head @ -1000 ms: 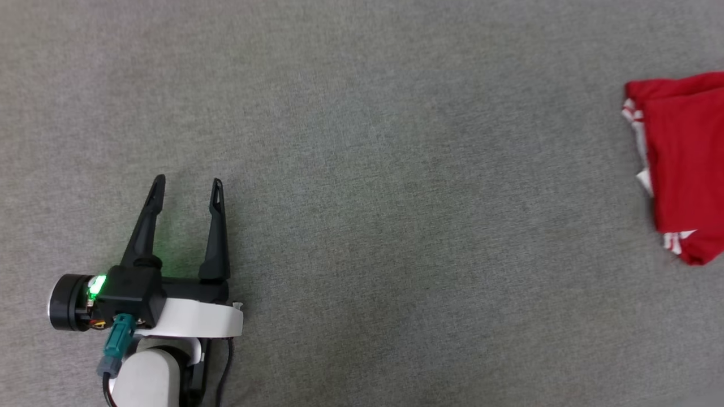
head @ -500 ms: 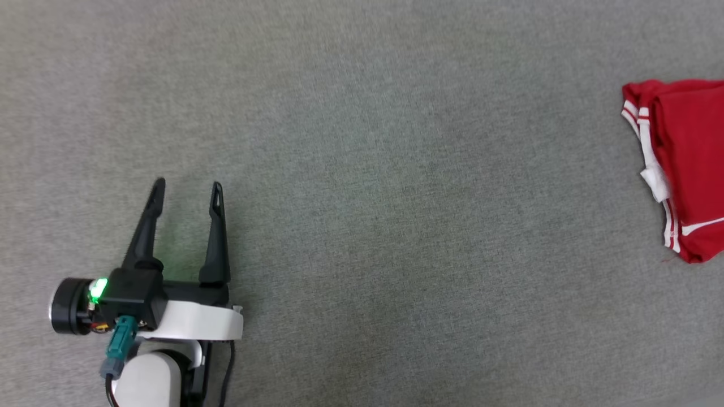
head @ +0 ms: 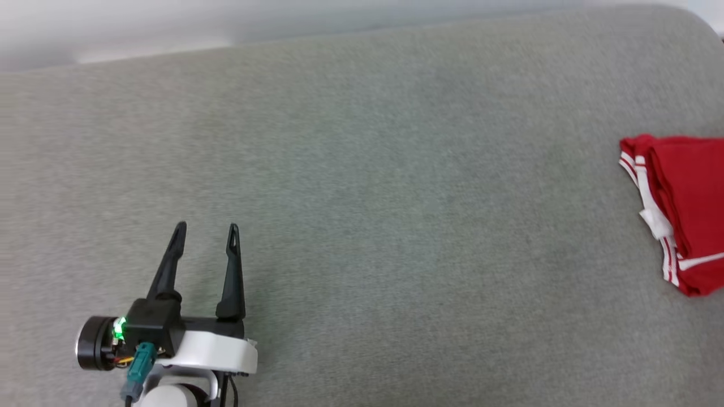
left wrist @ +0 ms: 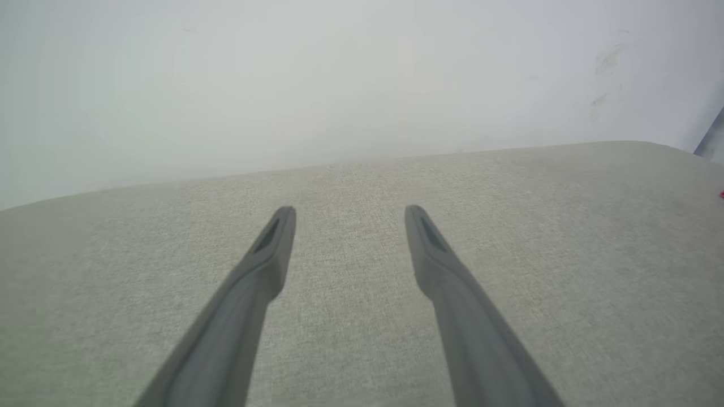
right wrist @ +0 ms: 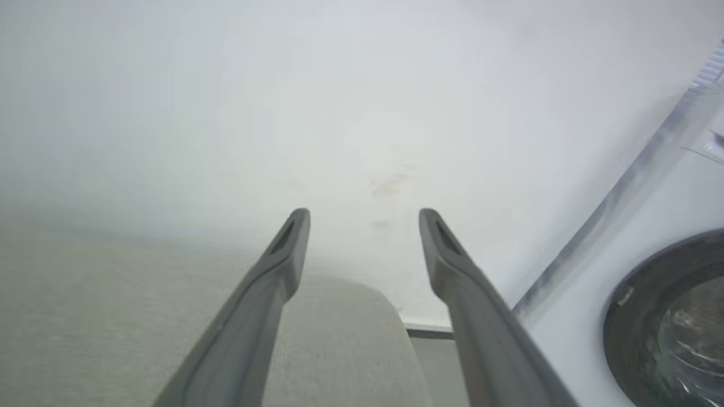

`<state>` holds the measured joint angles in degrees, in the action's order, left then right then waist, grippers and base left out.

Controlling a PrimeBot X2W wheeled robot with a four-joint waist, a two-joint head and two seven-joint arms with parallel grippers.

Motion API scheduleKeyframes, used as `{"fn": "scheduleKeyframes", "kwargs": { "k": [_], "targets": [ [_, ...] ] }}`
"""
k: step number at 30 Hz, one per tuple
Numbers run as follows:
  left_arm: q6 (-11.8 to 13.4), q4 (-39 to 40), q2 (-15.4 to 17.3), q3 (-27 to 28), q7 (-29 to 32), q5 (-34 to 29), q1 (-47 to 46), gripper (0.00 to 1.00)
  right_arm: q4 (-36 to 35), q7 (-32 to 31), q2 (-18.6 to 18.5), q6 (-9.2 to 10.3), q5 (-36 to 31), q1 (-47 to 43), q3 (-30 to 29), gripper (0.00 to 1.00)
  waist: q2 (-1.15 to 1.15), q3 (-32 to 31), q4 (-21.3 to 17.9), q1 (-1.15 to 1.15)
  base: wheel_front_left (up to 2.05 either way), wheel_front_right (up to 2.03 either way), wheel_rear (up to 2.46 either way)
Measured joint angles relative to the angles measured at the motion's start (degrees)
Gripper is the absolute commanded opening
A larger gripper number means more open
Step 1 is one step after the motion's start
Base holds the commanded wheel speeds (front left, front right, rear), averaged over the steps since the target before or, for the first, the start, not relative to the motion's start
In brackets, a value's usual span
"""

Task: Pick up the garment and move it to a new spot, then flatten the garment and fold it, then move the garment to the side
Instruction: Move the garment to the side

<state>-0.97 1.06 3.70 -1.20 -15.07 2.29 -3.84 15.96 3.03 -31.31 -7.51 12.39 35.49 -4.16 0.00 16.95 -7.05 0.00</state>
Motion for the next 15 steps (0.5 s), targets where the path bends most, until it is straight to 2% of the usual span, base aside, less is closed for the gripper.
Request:
{"fn": "scheduleKeyframes", "kwargs": {
  "k": [6, 15],
  "targets": [
    [0.42, -0.55, -0.40, -0.47, 0.00, 0.47, 1.83, 1.00, -5.11, 8.98, 6.23, 0.00, -2.04, -5.14, 1.22, 1.00, 0.00, -3.57, 3.27, 0.00, 0.00, 0.00, 0.00],
    [0.80, -1.27, -0.65, -1.19, 0.00, 0.87, 3.94, 1.00, -11.54, 11.90, 15.89, 0.00, -3.99, -15.80, 3.87, 1.00, 0.00, -7.84, 7.18, 0.00, 0.00, 0.00, 0.00]
  ]
}}
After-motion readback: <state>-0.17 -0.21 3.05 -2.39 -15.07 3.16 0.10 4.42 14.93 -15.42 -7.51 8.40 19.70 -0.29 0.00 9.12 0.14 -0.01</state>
